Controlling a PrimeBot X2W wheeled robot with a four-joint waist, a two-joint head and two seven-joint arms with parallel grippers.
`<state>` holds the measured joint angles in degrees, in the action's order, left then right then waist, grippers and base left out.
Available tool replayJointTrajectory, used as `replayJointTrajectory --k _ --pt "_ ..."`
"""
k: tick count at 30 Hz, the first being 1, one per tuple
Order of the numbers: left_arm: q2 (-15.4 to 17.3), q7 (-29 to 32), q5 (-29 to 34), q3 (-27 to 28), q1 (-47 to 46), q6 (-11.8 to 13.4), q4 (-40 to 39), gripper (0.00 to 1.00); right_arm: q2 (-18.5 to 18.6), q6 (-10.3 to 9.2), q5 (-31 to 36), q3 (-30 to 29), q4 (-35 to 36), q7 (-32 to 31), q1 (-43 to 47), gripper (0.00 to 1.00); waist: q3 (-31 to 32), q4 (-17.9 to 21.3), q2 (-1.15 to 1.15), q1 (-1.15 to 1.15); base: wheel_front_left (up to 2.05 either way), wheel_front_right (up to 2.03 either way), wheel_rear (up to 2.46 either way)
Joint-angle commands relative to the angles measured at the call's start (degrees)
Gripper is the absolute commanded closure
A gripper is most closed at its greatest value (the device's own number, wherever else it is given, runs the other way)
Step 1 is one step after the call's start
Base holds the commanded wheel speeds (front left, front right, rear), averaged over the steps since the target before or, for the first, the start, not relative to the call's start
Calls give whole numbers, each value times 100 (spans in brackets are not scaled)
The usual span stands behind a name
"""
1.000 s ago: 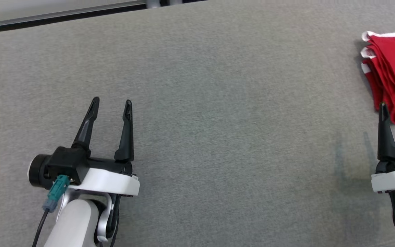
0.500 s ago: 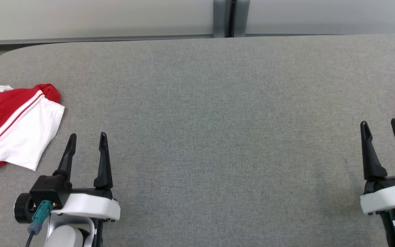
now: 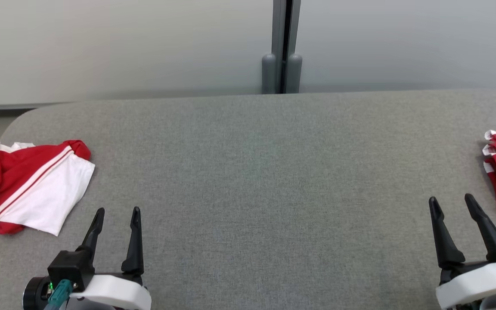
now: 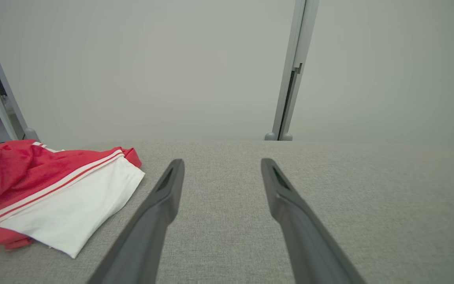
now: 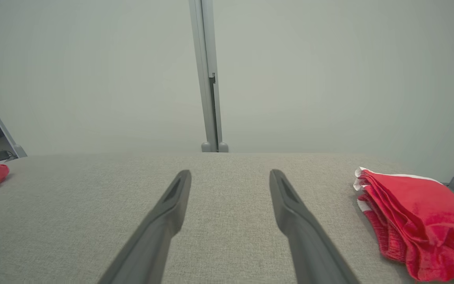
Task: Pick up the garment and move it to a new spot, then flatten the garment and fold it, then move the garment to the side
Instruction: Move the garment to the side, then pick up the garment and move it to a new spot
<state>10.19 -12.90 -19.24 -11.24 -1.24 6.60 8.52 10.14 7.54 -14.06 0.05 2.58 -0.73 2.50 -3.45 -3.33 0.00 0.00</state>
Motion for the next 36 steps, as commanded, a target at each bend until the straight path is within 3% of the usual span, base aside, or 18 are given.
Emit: replayJointTrajectory --k 1,28,36 --pt "61 16 -41 -4 99 -38 12 0 -28 -10 42 -34 62 -59 126 0 148 24 0 0 0 0 0" --pt "125 124 -128 -151 148 10 -7 0 -199 -10 146 -253 311 -247 420 0 341 -38 0 0 0 0 0" --pt "79 40 -175 -207 -144 -105 69 0 -215 -10 177 -365 460 -301 435 0 253 -462 0 0 0 0 0"
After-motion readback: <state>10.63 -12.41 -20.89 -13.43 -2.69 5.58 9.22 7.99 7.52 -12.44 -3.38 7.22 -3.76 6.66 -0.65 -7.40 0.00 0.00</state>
